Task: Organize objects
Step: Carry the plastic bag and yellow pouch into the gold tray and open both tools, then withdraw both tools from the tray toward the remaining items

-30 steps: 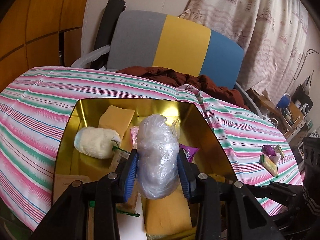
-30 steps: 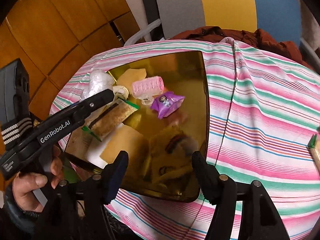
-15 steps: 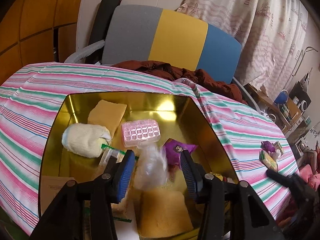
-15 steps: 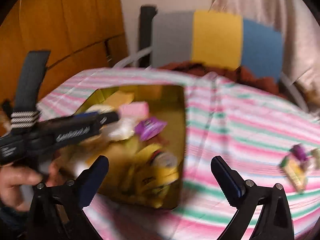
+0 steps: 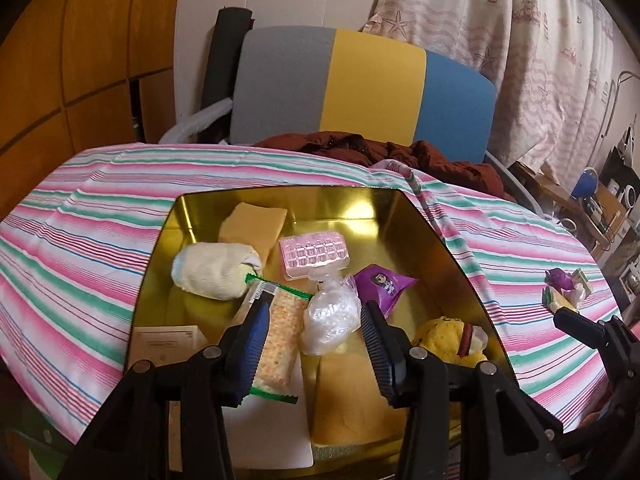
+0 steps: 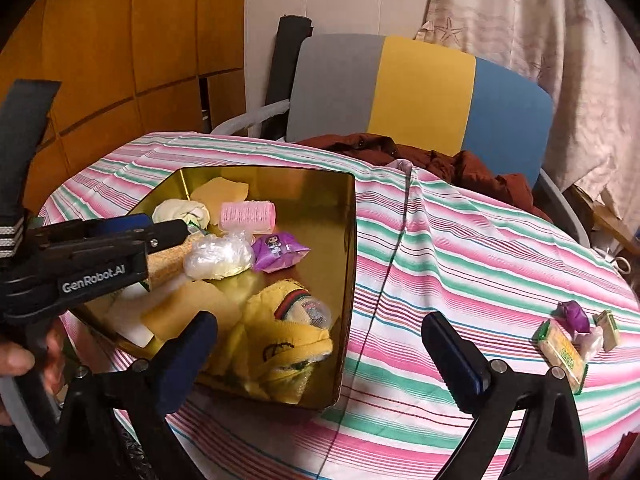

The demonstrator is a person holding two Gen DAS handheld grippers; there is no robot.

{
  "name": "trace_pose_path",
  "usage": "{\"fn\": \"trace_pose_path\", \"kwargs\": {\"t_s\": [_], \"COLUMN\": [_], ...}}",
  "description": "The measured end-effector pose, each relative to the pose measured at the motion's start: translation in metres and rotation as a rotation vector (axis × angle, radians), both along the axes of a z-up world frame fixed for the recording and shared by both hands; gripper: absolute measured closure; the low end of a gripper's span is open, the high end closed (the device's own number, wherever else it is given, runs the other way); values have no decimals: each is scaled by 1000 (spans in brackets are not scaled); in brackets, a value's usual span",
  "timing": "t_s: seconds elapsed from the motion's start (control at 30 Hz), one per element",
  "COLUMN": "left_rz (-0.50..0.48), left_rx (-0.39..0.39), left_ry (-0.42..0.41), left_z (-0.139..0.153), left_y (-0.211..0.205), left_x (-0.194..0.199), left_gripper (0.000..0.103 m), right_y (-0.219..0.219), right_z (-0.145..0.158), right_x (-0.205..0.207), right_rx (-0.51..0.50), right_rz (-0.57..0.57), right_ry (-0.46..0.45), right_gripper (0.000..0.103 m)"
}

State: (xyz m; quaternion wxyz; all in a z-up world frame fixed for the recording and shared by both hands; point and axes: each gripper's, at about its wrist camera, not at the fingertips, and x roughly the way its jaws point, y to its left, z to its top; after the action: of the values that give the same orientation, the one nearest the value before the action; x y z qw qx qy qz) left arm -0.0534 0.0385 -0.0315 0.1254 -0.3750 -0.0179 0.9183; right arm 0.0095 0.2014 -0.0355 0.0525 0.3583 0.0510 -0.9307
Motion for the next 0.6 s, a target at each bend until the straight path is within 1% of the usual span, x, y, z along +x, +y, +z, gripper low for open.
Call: {"fn": "trace_pose_path", "kwargs": {"t_s": [0.1, 0.3, 0.47, 0.6], "left_rz": [12, 7, -14, -37], "left_rx": [-23, -43, -54, -59], "left_ry": [14, 30, 45, 50], "left_z": [4, 9, 12, 14], "left_y": [1, 5, 12, 17], "left_x": [4, 14, 20, 24], "left_gripper": [55, 55, 55, 55], "right_y": [4, 16, 26, 29], "right_z": [1, 4, 8, 7], "right_x": [2, 2, 3, 5], "right_rx": [-7, -39, -64, -63], "right_rz": [-22, -81, -114, -123], "right_ry": [5, 13, 22, 22], "right_gripper": [1, 1, 1, 0]}}
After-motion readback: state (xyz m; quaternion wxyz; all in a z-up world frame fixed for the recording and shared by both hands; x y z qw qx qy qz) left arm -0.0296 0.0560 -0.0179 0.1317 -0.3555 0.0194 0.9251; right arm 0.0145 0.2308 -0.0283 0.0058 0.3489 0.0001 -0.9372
